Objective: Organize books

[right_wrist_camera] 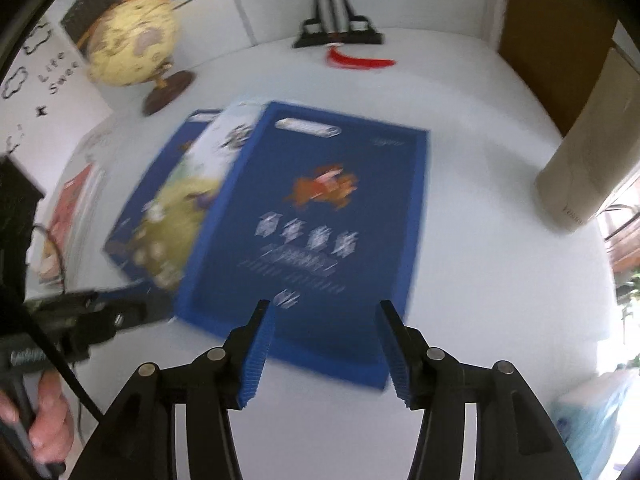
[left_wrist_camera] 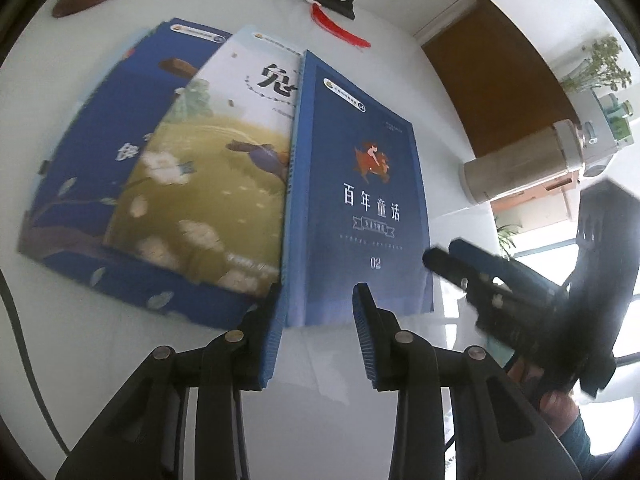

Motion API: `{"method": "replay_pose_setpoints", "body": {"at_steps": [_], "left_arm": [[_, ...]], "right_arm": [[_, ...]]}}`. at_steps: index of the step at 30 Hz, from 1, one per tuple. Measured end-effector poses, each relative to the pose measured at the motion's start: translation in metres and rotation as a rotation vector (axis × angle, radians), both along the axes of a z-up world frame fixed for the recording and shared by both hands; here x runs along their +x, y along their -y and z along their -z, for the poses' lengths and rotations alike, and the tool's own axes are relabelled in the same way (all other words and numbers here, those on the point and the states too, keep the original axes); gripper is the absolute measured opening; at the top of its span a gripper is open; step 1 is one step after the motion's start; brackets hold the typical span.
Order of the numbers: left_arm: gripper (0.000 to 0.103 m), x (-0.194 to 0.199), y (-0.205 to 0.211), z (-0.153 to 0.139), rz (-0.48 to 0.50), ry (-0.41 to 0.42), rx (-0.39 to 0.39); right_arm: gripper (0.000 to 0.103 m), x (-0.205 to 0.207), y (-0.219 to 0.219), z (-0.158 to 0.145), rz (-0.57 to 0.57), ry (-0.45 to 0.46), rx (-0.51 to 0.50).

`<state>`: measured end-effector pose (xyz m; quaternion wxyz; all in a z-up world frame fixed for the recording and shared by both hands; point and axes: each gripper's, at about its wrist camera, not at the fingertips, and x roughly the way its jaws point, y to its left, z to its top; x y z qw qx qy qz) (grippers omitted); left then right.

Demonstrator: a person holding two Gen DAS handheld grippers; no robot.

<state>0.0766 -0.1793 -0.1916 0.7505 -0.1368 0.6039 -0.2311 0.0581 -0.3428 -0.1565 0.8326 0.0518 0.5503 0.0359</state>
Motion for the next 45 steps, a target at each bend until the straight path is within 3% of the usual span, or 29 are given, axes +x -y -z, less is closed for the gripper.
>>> {"method": "replay_pose_setpoints", "body": {"at_steps": [3, 7, 8, 15, 20, 23, 26, 36, 39, 45], "left_arm": [[0.033, 0.004, 0.006, -0.001, -0.011, 0.024, 0.023], [0.061, 0.007, 0.006, -0.001, -0.032, 0.028, 0.001], [0.063, 0.006, 0.006, -0.003, -0.04, 0.043, 0.007], [0.063, 0.007, 0.008, -0.003, -0.038, 0.06, 0.024], [0.065, 0.006, 0.004, -0.001, -0.033, 0.064, 0.009], [0.07, 0.005, 0.002, -0.002, -0.038, 0.087, 0.036], [0.07, 0.003, -0.004, -0.003, -0.041, 0.096, 0.058], [0.07, -0.008, -0.077, -0.004, -0.184, 0.092, 0.108], [0.07, -0.009, -0.098, 0.001, -0.227, 0.07, 0.086], [0.07, -0.007, -0.107, 0.008, -0.272, 0.066, 0.078]], "right_arm": [[0.051, 0.016, 0.017, 0.004, 0.041, 0.002, 0.018], [0.051, 0.031, 0.033, 0.011, 0.089, -0.002, 0.01], [0.051, 0.034, 0.035, 0.013, 0.093, -0.003, 0.018], [0.053, 0.042, 0.039, 0.031, 0.105, -0.061, 0.068], [0.056, 0.041, 0.033, 0.03, 0.096, -0.053, 0.062], [0.057, 0.042, 0.027, 0.029, 0.073, -0.047, 0.107], [0.057, 0.044, 0.012, 0.027, 0.046, -0.039, 0.079], [0.057, 0.046, -0.059, 0.021, -0.122, -0.02, 0.094], [0.057, 0.046, -0.079, 0.024, -0.184, -0.024, 0.105], [0.057, 0.051, -0.073, 0.029, -0.159, -0.044, 0.153]]}}
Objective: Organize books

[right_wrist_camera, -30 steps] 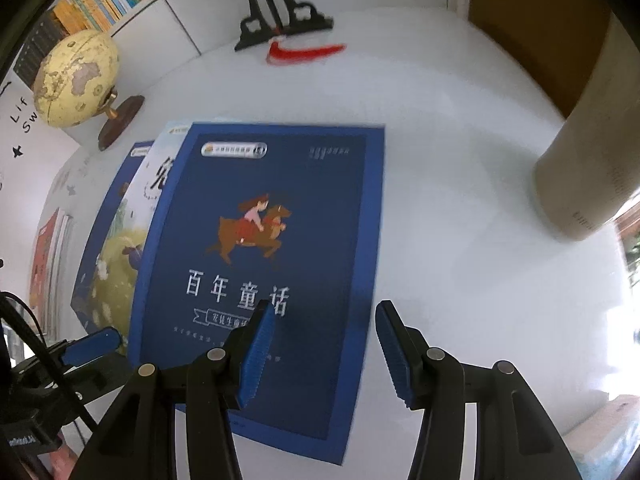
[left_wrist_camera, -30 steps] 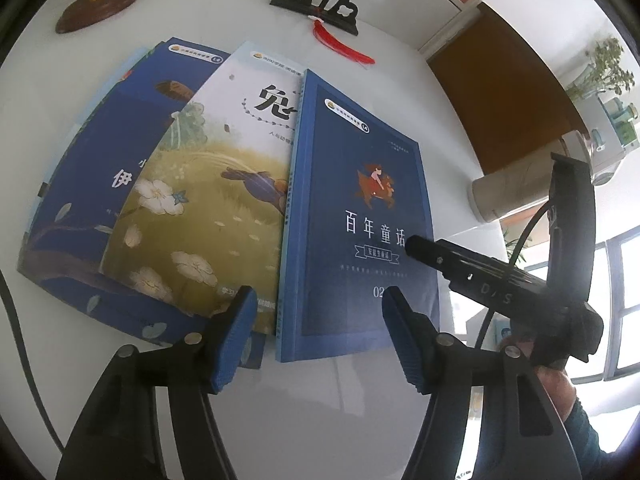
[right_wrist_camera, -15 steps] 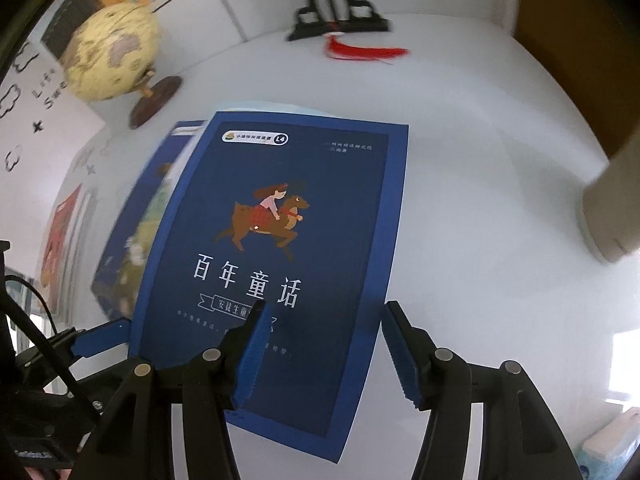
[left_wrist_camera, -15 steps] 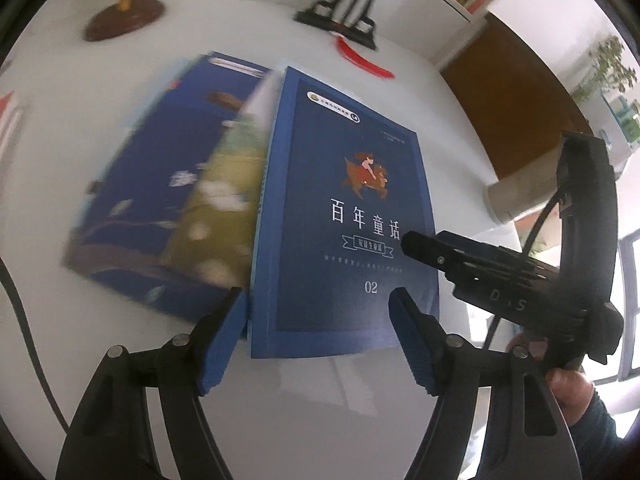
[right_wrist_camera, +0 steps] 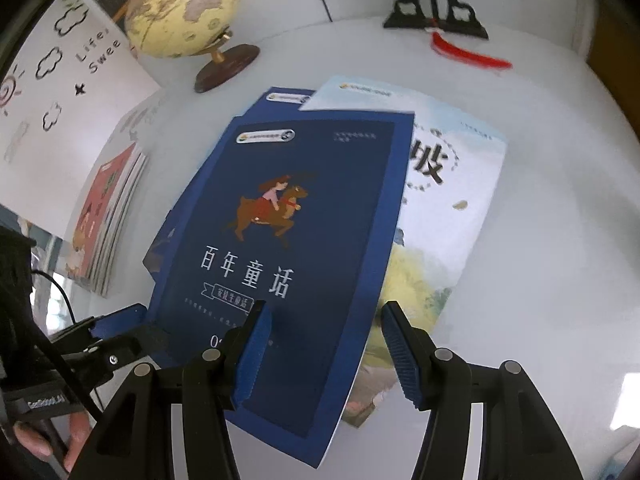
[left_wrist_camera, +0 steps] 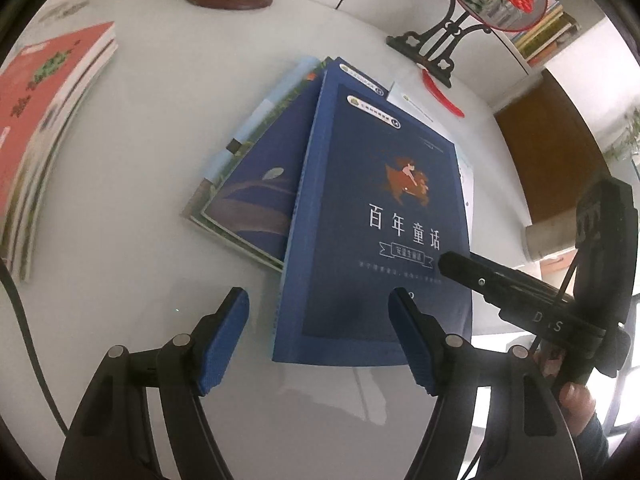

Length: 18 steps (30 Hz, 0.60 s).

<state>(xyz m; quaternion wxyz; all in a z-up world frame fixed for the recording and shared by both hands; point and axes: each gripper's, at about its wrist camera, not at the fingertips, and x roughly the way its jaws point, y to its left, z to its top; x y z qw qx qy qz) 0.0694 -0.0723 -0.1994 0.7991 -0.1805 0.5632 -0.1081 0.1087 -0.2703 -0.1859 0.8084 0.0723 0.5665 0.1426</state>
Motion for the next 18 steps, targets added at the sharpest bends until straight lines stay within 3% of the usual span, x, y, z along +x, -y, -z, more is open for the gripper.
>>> {"method": "replay_pose_setpoints", "body": {"at_steps": [6, 8, 11, 13, 18], "left_arm": [[0.065, 0.0, 0.015, 0.004, 0.021, -0.005, 0.011], [0.054, -0.003, 0.017, -0.001, 0.032, 0.008, 0.039], [0.039, -0.012, 0.013, -0.015, 0.048, 0.034, 0.007], [0.035, -0.017, 0.012, -0.026, 0.053, 0.07, -0.005], [0.033, -0.009, 0.018, -0.028, 0.063, 0.098, -0.001]], "right_arm": [[0.058, -0.002, -0.003, 0.0, 0.003, -0.002, 0.015], [0.058, -0.004, -0.003, 0.0, 0.004, 0.003, 0.01], [0.059, -0.006, -0.002, 0.0, 0.009, 0.018, -0.013], [0.059, -0.005, 0.0, 0.001, 0.008, 0.022, -0.016], [0.059, -0.005, 0.0, 0.001, -0.009, 0.03, -0.022]]}}
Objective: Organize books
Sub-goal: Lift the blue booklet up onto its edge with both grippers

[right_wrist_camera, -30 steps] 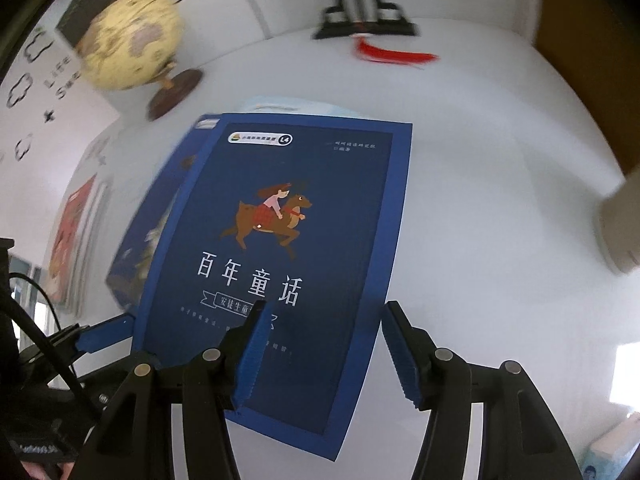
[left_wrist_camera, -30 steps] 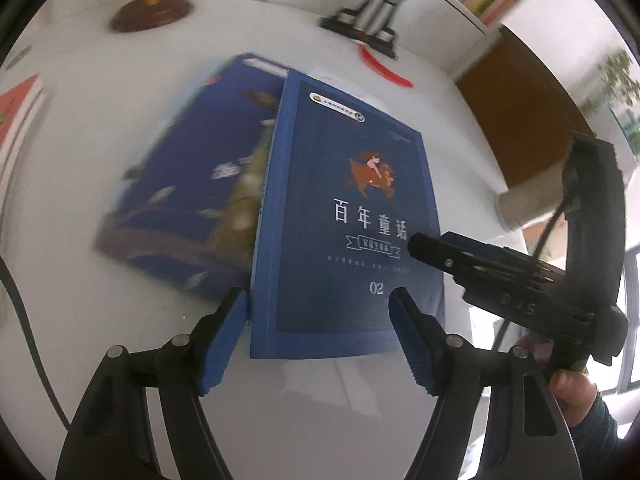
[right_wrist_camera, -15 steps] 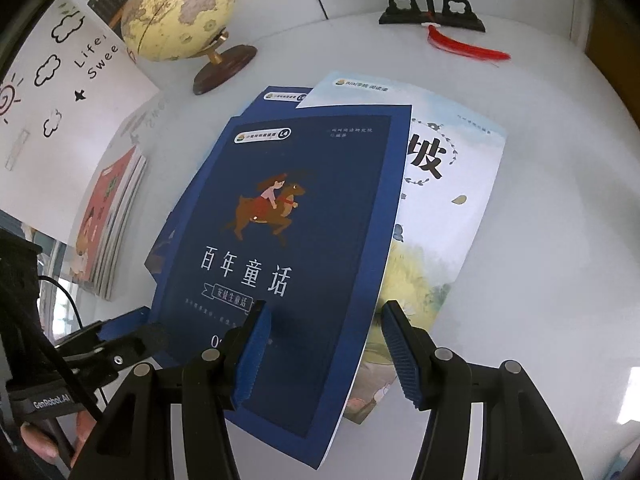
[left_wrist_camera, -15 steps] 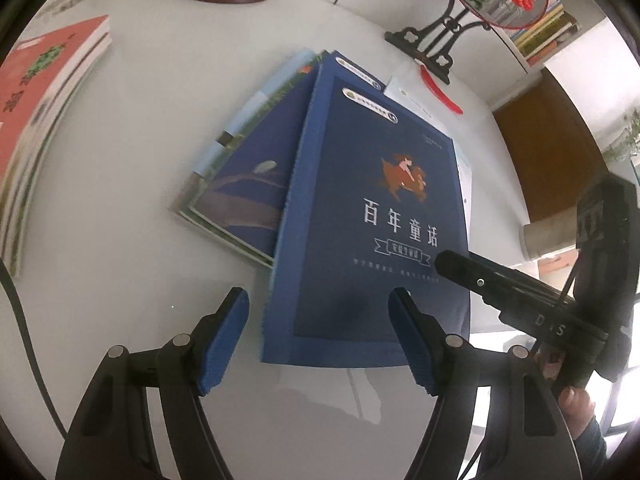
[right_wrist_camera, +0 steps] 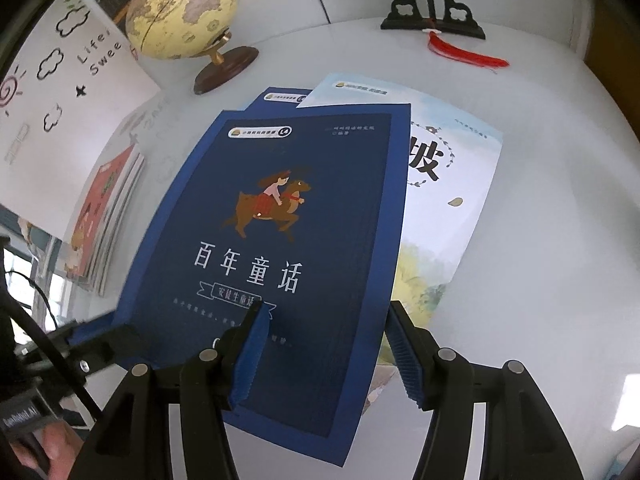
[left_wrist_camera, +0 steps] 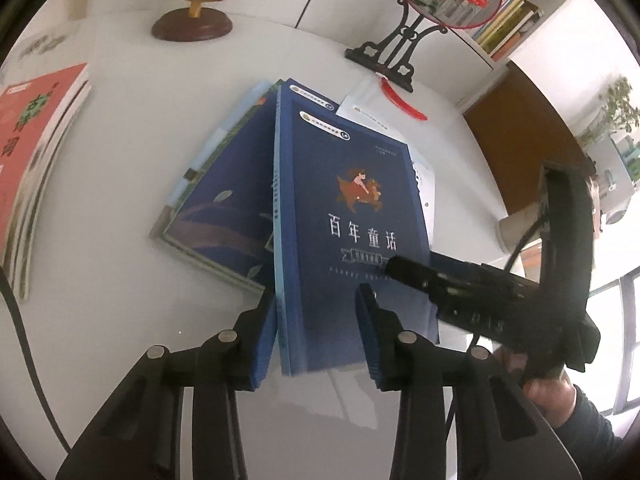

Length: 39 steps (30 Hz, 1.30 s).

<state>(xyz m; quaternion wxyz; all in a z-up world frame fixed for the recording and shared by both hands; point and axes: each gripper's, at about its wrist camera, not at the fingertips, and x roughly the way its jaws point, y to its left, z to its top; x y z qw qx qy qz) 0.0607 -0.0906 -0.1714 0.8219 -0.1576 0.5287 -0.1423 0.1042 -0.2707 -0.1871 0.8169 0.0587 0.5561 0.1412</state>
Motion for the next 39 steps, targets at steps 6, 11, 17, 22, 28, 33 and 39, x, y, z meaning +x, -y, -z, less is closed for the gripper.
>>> {"method": "replay_pose_setpoints", "body": {"at_steps": [6, 11, 17, 22, 28, 33, 39], "left_arm": [[0.033, 0.006, 0.017, -0.012, 0.039, 0.019, -0.089], [0.013, 0.018, 0.035, 0.014, 0.045, -0.034, -0.035], [0.013, 0.013, 0.037, 0.01, 0.052, -0.006, 0.0], [0.013, 0.007, 0.026, -0.003, 0.045, -0.001, -0.078], [0.013, -0.002, 0.02, -0.026, 0.043, 0.064, -0.052], [0.013, -0.008, 0.007, -0.04, 0.022, 0.102, -0.027], [0.013, -0.013, -0.02, -0.06, -0.02, 0.135, -0.027]], "right_arm": [[0.059, 0.001, 0.002, 0.0, -0.019, 0.007, -0.003], [0.059, 0.001, 0.004, 0.001, -0.021, 0.004, 0.007], [0.059, -0.003, 0.007, -0.005, -0.035, 0.026, 0.037], [0.058, -0.014, 0.007, -0.018, -0.06, 0.066, 0.095], [0.058, -0.019, 0.002, -0.027, -0.064, 0.079, 0.137], [0.058, -0.028, -0.016, -0.043, -0.116, 0.128, 0.111], [0.058, -0.035, -0.04, -0.065, -0.17, 0.172, 0.113]]}}
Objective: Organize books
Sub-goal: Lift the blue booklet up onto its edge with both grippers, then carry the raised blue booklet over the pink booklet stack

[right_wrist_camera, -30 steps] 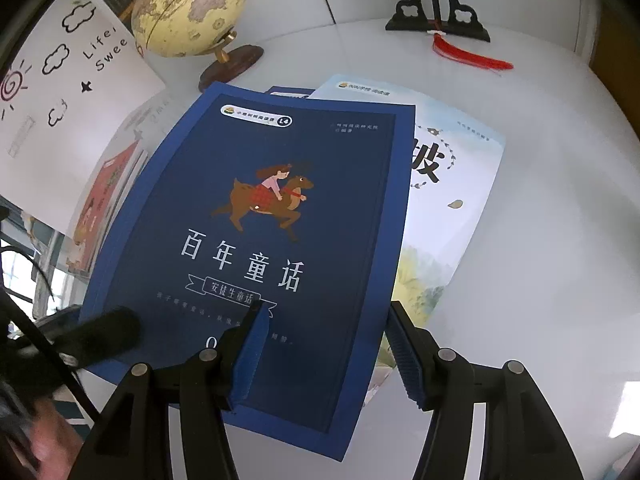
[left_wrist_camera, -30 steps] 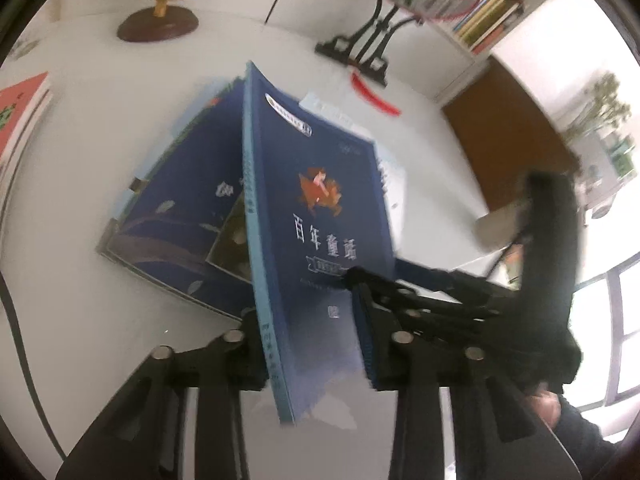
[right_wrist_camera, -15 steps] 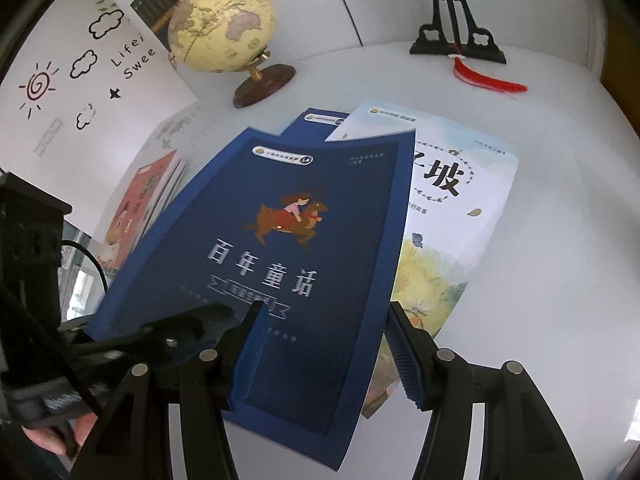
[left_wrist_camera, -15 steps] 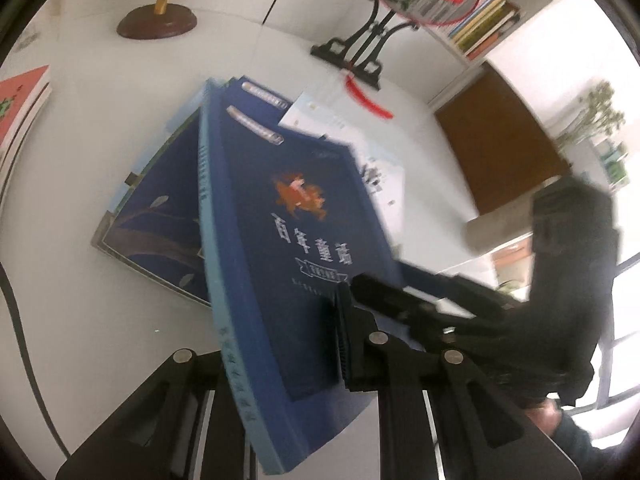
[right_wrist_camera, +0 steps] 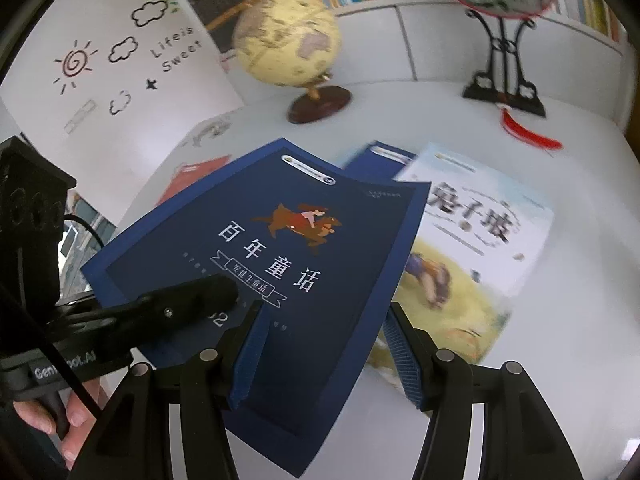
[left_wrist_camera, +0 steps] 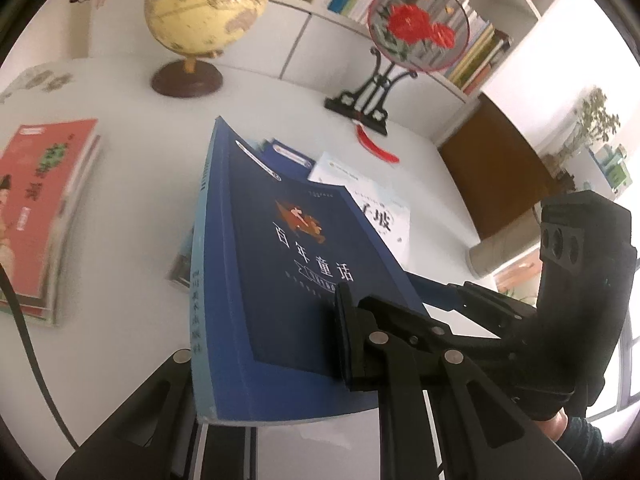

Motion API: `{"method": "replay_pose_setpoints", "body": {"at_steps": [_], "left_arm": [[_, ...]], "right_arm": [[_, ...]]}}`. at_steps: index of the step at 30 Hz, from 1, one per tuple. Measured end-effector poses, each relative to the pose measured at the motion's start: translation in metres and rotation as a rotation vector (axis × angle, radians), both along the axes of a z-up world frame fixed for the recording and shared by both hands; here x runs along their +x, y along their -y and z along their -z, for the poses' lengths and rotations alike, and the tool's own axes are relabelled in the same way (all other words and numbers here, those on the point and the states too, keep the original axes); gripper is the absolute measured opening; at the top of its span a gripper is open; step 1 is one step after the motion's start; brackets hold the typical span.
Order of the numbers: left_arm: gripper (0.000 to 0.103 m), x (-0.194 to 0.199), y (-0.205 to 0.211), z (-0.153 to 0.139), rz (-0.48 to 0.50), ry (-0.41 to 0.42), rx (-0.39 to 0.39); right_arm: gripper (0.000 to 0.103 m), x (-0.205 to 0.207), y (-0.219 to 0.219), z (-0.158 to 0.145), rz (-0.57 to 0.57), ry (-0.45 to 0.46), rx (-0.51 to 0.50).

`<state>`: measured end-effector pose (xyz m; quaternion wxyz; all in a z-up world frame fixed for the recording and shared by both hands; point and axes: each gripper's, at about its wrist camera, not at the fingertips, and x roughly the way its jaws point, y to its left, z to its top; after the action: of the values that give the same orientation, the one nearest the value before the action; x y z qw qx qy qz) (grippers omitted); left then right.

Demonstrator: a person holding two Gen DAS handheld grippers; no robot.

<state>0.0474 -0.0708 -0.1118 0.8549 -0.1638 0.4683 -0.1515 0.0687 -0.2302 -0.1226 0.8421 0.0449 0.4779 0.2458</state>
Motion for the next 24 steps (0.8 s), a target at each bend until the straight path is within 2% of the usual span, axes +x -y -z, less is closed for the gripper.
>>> {"method": "replay_pose_setpoints", "body": {"at_steps": [6, 10, 16, 24], "left_arm": [[0.013, -0.009, -0.041, -0.023, -0.046, 0.045, 0.016], [0.013, -0.013, -0.084, -0.035, -0.095, 0.073, 0.017], [0.013, -0.012, -0.155, -0.039, -0.152, 0.082, 0.004], [0.013, 0.001, -0.227, -0.031, -0.186, 0.084, -0.004]], "right_arm": [[0.058, -0.002, -0.04, -0.024, -0.042, 0.053, 0.017], [0.058, 0.002, -0.083, -0.04, -0.091, 0.086, 0.03], [0.058, 0.016, -0.154, -0.045, -0.143, 0.097, 0.062], [0.058, 0.032, -0.244, -0.041, -0.185, 0.123, 0.032]]}}
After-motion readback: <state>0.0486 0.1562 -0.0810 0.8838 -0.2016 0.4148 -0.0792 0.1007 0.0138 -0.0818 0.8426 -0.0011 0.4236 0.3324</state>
